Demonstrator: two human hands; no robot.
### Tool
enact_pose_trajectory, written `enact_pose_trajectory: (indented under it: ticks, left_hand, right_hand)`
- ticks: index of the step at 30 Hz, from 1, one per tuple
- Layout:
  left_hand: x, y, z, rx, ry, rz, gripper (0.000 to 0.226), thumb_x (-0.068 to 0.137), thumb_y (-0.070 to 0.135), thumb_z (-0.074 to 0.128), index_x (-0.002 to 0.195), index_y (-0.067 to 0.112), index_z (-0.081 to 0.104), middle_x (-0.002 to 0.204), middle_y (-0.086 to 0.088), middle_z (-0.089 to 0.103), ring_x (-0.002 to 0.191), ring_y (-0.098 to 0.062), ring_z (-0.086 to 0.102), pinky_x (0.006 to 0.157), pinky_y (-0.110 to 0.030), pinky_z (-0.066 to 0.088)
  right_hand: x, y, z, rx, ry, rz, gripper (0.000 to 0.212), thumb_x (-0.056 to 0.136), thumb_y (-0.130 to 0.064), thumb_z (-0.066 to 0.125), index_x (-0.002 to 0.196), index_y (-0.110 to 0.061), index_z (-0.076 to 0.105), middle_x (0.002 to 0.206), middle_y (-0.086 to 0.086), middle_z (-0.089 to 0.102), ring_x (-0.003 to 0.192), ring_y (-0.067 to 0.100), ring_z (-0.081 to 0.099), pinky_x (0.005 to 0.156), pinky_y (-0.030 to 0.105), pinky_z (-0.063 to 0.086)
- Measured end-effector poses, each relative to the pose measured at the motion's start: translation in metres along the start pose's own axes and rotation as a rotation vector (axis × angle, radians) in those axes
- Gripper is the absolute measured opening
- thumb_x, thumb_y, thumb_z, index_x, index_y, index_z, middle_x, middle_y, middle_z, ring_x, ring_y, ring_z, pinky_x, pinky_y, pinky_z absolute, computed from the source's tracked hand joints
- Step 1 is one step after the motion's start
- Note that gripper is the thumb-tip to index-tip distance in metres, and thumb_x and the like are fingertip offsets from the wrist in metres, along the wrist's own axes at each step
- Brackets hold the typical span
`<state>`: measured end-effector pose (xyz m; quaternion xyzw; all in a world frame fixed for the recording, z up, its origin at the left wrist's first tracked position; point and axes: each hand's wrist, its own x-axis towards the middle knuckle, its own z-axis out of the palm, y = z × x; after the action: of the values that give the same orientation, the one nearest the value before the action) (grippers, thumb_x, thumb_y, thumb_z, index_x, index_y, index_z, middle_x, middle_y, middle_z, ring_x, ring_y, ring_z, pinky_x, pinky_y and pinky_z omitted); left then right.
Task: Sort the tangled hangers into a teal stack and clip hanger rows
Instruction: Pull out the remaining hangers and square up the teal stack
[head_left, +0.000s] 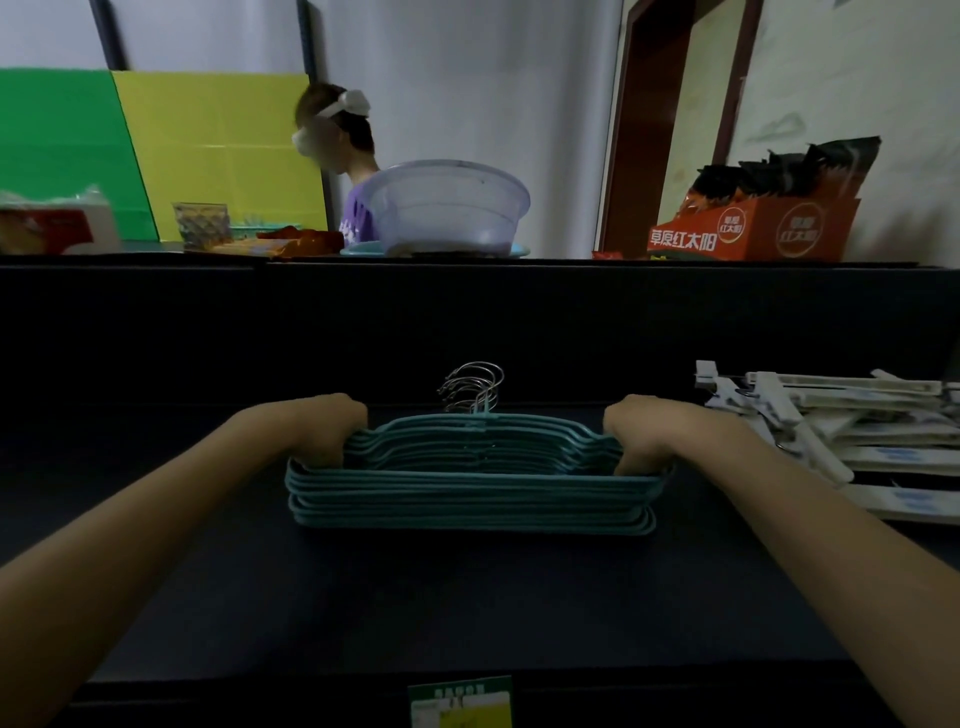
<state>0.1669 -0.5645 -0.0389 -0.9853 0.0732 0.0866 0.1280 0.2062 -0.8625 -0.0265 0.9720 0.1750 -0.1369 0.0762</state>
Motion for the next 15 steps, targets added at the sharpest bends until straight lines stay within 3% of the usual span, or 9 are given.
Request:
enact_pose_trajectory:
  ticks: [3, 5, 8, 11, 15]
  left_hand:
    - [-0.003, -0.001, -0.003, -0.032, -0.028, -0.036, 0.031, 0.083, 0.018, 0.062, 0.060, 0.025, 0.041, 0.069, 0.008, 0.048, 0.070, -0.013, 0.051, 0.068, -0.026, 0.047]
    - [-0.010, -0.008, -0.008, -0.146, -0.115, -0.057, 0.027, 0.083, 0.022, 0.064, 0.062, 0.025, 0.048, 0.069, 0.008, 0.053, 0.065, -0.008, 0.054, 0.060, -0.021, 0.046]
    - [-0.022, -0.018, -0.013, -0.346, -0.232, -0.022, 0.018, 0.085, 0.022, 0.063, 0.068, 0.021, 0.059, 0.072, 0.004, 0.062, 0.064, -0.007, 0.061, 0.057, -0.018, 0.050]
    - [-0.025, -0.017, -0.013, -0.345, -0.201, -0.010, 0.018, 0.088, 0.018, 0.059, 0.071, 0.013, 0.061, 0.069, 0.003, 0.061, 0.060, -0.006, 0.061, 0.055, -0.018, 0.050]
    - [-0.022, -0.012, -0.009, -0.227, -0.109, -0.038, 0.037, 0.089, 0.017, 0.058, 0.053, 0.020, 0.050, 0.057, 0.005, 0.052, 0.049, -0.007, 0.051, 0.056, -0.024, 0.051]
  right_hand:
    - [0.000, 0.003, 0.000, 0.027, -0.014, -0.008, 0.028, 0.086, -0.020, 0.063, 0.064, -0.013, 0.047, 0.069, 0.004, 0.049, 0.058, 0.018, 0.052, 0.047, 0.022, 0.042]
    - [-0.005, 0.006, -0.003, 0.085, -0.045, -0.024, 0.025, 0.085, -0.025, 0.065, 0.067, -0.011, 0.055, 0.068, 0.003, 0.054, 0.057, 0.015, 0.055, 0.047, 0.020, 0.044]
    - [-0.016, 0.010, -0.012, 0.205, -0.030, -0.069, 0.024, 0.080, -0.029, 0.071, 0.090, -0.008, 0.071, 0.078, 0.003, 0.067, 0.067, 0.012, 0.064, 0.052, 0.016, 0.049]
    - [-0.020, 0.010, -0.014, 0.186, 0.022, -0.098, 0.022, 0.080, -0.024, 0.070, 0.098, -0.011, 0.072, 0.080, 0.000, 0.067, 0.069, 0.009, 0.064, 0.052, 0.015, 0.047]
    - [-0.019, 0.007, -0.010, 0.070, 0.093, -0.106, 0.019, 0.082, -0.025, 0.068, 0.097, -0.014, 0.072, 0.075, -0.004, 0.063, 0.067, 0.007, 0.059, 0.054, 0.017, 0.042]
